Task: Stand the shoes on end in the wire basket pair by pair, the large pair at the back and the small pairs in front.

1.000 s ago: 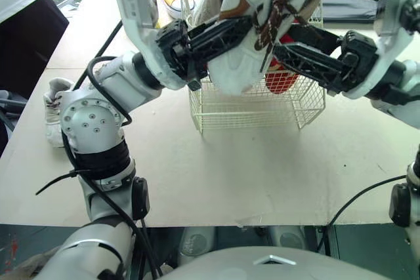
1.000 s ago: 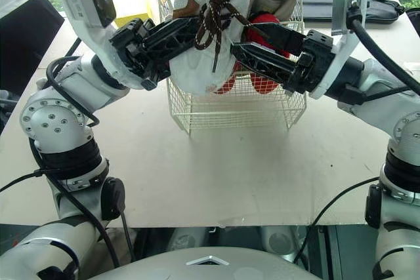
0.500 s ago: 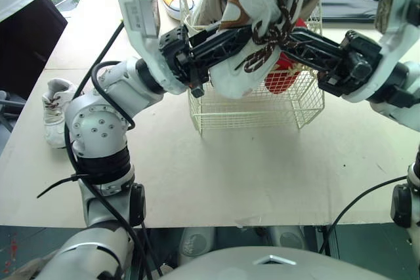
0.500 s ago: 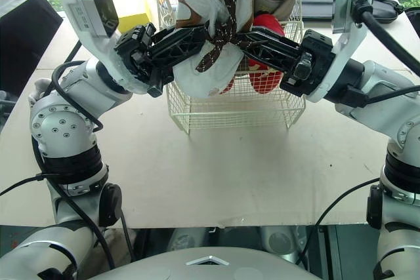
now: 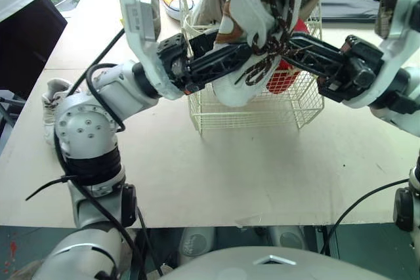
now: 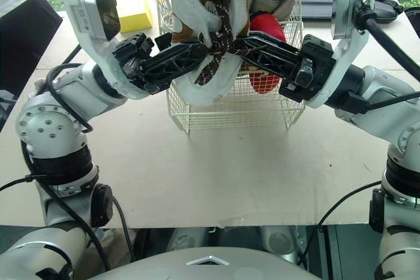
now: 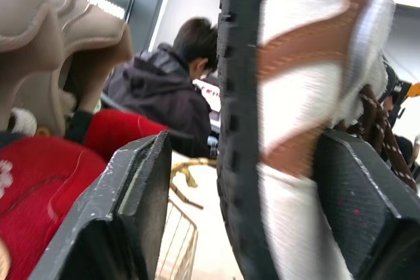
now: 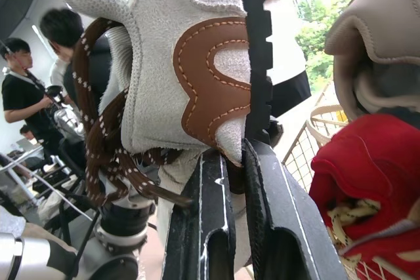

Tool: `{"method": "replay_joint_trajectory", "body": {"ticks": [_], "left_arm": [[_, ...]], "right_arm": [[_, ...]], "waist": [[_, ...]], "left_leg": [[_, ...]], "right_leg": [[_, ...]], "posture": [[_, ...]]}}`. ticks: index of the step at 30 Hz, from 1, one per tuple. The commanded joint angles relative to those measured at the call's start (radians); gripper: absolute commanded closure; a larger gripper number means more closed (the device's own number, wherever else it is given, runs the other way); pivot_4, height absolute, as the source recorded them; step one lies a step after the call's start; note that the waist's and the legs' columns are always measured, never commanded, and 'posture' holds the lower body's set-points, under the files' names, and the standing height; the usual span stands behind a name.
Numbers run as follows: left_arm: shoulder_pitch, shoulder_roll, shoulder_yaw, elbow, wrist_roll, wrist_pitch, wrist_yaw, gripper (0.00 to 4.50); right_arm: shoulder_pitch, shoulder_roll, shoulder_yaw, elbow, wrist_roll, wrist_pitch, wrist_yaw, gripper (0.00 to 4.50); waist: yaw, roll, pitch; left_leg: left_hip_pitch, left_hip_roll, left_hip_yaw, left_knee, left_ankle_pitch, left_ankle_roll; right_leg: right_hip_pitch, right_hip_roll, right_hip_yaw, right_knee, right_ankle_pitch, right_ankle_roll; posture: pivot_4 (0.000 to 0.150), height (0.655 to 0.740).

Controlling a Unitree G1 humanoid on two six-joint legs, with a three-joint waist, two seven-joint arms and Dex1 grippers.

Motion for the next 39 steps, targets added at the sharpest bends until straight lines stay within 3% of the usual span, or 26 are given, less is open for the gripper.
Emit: {"method": "replay_joint_trajectory", "body": {"ticks": [1,4,6,12,20,27,32,39], "left_arm": [[0.021,0.046,0.037,-0.049,-0.060,0.017,0.009,1.20],[0.065,0.098,0.056,-0.078,-0.079,0.022,0.007,1.20],[0.135,0.155,0.067,-0.126,-0.023,0.003,-0.040,1.20],[0.350,0.228,0.074,-0.284,0.095,-0.106,-0.202,1.20],[0.435,0.195,0.040,-0.338,0.194,-0.230,-0.202,1.20],[0.427,0.163,-0.009,-0.329,0.233,-0.269,-0.182,1.20],[0.435,0.162,-0.019,-0.325,0.241,-0.275,-0.187,1.20],[0.465,0.163,-0.027,-0.312,0.261,-0.295,-0.213,1.20]], "right_arm": [[0.011,-0.025,-0.062,-0.027,0.017,-0.052,0.003,4.50],[0.028,-0.041,-0.106,-0.019,0.000,-0.088,0.013,4.50],[0.056,-0.072,-0.156,-0.016,-0.044,-0.101,0.058,4.50],[0.232,-0.177,-0.226,-0.089,-0.404,-0.211,0.367,4.50],[0.399,-0.142,-0.164,-0.091,-0.728,-0.379,0.532,4.50],[0.407,-0.038,-0.049,-0.013,-1.029,-0.583,0.546,4.50],[0.425,0.000,0.005,0.053,-1.134,-0.673,0.601,4.50],[0.487,-0.044,0.063,0.136,-1.140,-0.646,0.755,4.50]], "waist": [[0.001,0.000,0.000],[0.002,0.000,0.000],[0.002,0.000,0.000],[0.005,0.000,0.000],[0.005,0.000,0.000],[0.003,0.000,0.000],[0.003,0.000,0.000],[0.005,0.000,0.000]], "left_leg": [[0.000,0.000,0.000,0.000,0.000,0.000],[0.000,0.001,0.000,0.000,0.000,0.000],[0.000,0.001,0.000,0.000,0.000,0.000],[0.000,0.001,0.001,-0.002,0.000,0.000],[0.002,0.001,0.003,-0.002,0.000,0.000],[0.002,0.002,0.003,-0.001,0.000,0.000],[0.003,0.002,0.003,-0.001,0.000,0.000],[0.003,0.002,0.002,-0.001,0.000,0.000]], "right_leg": [[0.000,0.000,0.000,0.000,0.000,0.000],[0.000,0.000,0.000,0.000,0.000,0.000],[0.000,0.000,0.000,0.000,0.000,0.000],[0.000,0.001,0.000,-0.003,0.000,0.000],[0.001,0.002,0.003,-0.001,0.000,0.000],[0.001,0.003,0.004,-0.001,0.000,0.000],[0.001,0.003,0.004,0.000,0.000,0.000],[0.001,0.003,0.004,-0.001,0.000,0.000]], "posture": [[0.150,0.7400],[0.150,0.7400],[0.150,0.7400],[0.150,0.7400],[0.150,0.7400],[0.150,0.7400],[0.150,0.7400],[0.150,0.7400]]}}
